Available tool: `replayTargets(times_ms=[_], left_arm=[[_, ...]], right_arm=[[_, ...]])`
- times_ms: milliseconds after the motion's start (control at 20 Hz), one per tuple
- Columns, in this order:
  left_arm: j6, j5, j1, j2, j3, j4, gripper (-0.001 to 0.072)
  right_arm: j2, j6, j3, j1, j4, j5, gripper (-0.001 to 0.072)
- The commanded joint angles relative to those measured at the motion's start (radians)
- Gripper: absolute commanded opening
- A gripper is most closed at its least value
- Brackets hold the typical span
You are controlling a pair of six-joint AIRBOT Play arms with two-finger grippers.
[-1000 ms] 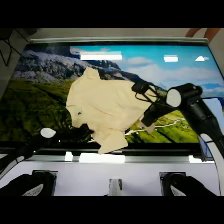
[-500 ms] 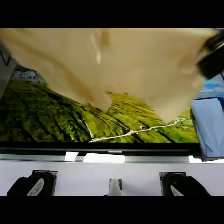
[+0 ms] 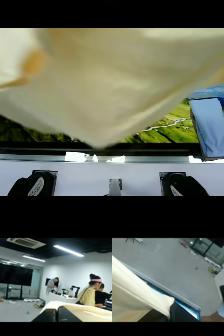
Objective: Fold the shirts.
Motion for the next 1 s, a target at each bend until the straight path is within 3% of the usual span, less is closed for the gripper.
replayTargets(times_ms=[0, 100, 200, 350, 500, 600, 650, 700, 750, 850, 950], left_arm=[[-0.073, -0.107, 0.004, -0.043, -0.011, 0.167, 0.0035], [-0.079, -0.177, 0.004, -0.088, -0.071, 0.228, 0.0035], [-0.079, -0.2, 0.004, -0.137, -0.169, 0.294, 0.0035], [-0.105, -0.19, 0.005, -0.24, -0.344, 0.392, 0.0035], [-0.116, -0.154, 0.005, -0.377, -0.452, 0.392, 0.0036], [-0.174, -0.158, 0.004, -0.482, -0.465, 0.385, 0.0036], [-0.218, -0.166, 0.003, -0.526, -0.465, 0.368, 0.0037], [-0.251, -0.178, 0.0, -0.563, -0.465, 0.338, 0.0038], [-0.251, -0.196, -0.003, -0.595, -0.464, 0.306, 0.0102], [-0.266, -0.27, 0.004, -0.623, -0.454, 0.288, 0.072], [-0.265, -0.448, 0.059, -0.62, -0.415, 0.375, 0.072]], right_arm=[[-0.075, -0.044, 0.006, -0.001, 0.0, 0.201, 0.0031], [-0.187, -0.079, -0.003, -0.001, 0.002, 0.306, 0.0032], [-0.326, -0.081, -0.022, -0.001, 0.002, 0.315, 0.0032], [-0.566, -0.04, -0.06, -0.001, 0.049, 0.151, 0.0032], [-0.792, 0.045, -0.061, -0.001, 0.161, -0.012, 0.0032], [-0.881, 0.079, -0.061, -0.001, 0.215, -0.05, 0.0032], [-0.907, 0.089, -0.061, -0.001, 0.234, -0.056, 0.0059], [-0.921, 0.089, -0.061, -0.001, 0.258, -0.059, 0.0228], [-0.924, 0.079, -0.061, -0.001, 0.274, -0.067, 0.0436], [-0.9, 0.024, -0.038, -0.015, 0.248, -0.018, 0.0543], [-0.852, -0.006, -0.034, -0.115, 0.257, 0.037, 0.0617]])
